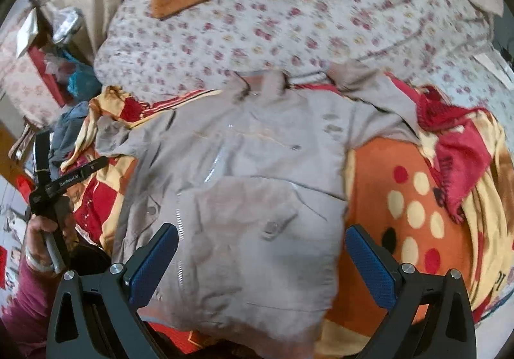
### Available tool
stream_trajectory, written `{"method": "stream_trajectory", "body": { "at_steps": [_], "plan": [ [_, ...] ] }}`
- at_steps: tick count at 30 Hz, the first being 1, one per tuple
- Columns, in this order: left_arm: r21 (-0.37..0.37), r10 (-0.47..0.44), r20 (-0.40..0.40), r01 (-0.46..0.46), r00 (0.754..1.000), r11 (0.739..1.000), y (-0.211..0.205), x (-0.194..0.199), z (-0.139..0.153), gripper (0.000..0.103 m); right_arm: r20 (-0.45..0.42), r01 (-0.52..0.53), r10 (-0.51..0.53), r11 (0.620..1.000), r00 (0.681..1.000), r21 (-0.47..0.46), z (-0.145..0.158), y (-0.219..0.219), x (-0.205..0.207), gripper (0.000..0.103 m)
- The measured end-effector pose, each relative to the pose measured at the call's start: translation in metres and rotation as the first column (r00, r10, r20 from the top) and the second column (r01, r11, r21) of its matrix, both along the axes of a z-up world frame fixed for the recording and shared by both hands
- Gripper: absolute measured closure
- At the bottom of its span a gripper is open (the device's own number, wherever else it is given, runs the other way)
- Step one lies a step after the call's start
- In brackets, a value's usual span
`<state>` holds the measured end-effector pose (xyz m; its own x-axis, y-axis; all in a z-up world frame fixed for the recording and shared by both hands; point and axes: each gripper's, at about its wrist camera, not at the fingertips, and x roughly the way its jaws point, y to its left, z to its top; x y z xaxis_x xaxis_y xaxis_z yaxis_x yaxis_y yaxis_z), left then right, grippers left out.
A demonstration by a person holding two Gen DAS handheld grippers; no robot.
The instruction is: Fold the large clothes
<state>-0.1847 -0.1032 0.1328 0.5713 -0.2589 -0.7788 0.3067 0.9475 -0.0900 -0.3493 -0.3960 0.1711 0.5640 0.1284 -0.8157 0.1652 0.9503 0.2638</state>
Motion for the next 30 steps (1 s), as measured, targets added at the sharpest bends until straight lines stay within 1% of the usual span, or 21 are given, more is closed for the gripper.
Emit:
{"method": "stream_trajectory", "body": {
  "at_steps": [2,3,4,6,10,13,16,18,21,25,30],
  "plan": [
    [0.008,-0.029,-0.010,0.029,1.000,1.000,-0.009,-0.014,0.002,0.001,0.004,-0.005,0.005,1.000,1.000,-0.008,0.007,0.006,0.005,0.000],
    [0.016,-0.042,-0.010,0.042,0.999,0.999,-0.015,-0.022,0.001,0.001,0.014,-0.008,0.008,1.000,1.000,-0.008,0.006,0.014,0.007,0.000],
    [0.022,-0.053,-0.011,0.053,0.999,0.998,-0.019,-0.028,0.000,0.001,0.022,-0.016,0.016,1.000,1.000,0.000,0.006,0.021,0.010,0.000],
    [0.027,-0.071,-0.016,0.072,0.997,0.997,-0.024,-0.038,0.000,0.001,0.033,-0.046,0.045,0.999,0.998,0.030,0.012,0.019,0.014,0.000],
    [0.007,-0.083,-0.026,0.083,0.996,0.997,-0.034,-0.050,0.009,0.001,0.052,-0.086,0.084,0.996,0.995,0.030,0.012,0.031,0.023,0.000],
    [-0.020,-0.075,-0.008,0.075,0.997,0.997,-0.037,-0.051,0.020,0.001,0.075,-0.115,0.114,0.993,0.991,0.015,0.014,0.040,0.030,0.000],
    [-0.036,-0.050,0.023,0.051,0.998,0.998,-0.041,-0.049,0.026,0.001,0.114,-0.106,0.106,0.994,0.988,0.000,0.016,0.044,0.036,0.000],
    [-0.042,-0.046,0.022,0.047,0.999,0.998,-0.044,-0.047,0.025,0.001,0.137,-0.094,0.095,0.996,0.986,-0.008,0.017,0.045,0.039,0.000],
    [-0.049,-0.048,-0.009,0.047,0.999,0.998,-0.051,-0.042,0.016,0.001,0.178,-0.085,0.089,0.996,0.980,-0.029,0.022,0.044,0.041,0.000],
    [-0.052,-0.045,-0.035,0.043,0.998,0.998,-0.058,-0.036,0.008,0.001,0.194,-0.085,0.094,0.995,0.976,-0.055,0.024,0.041,0.048,0.000],
    [-0.024,-0.049,0.000,0.049,0.999,0.999,-0.063,-0.034,0.006,0.001,0.198,-0.077,0.093,0.993,0.976,-0.087,0.020,0.042,0.058,0.000]
  ]
}}
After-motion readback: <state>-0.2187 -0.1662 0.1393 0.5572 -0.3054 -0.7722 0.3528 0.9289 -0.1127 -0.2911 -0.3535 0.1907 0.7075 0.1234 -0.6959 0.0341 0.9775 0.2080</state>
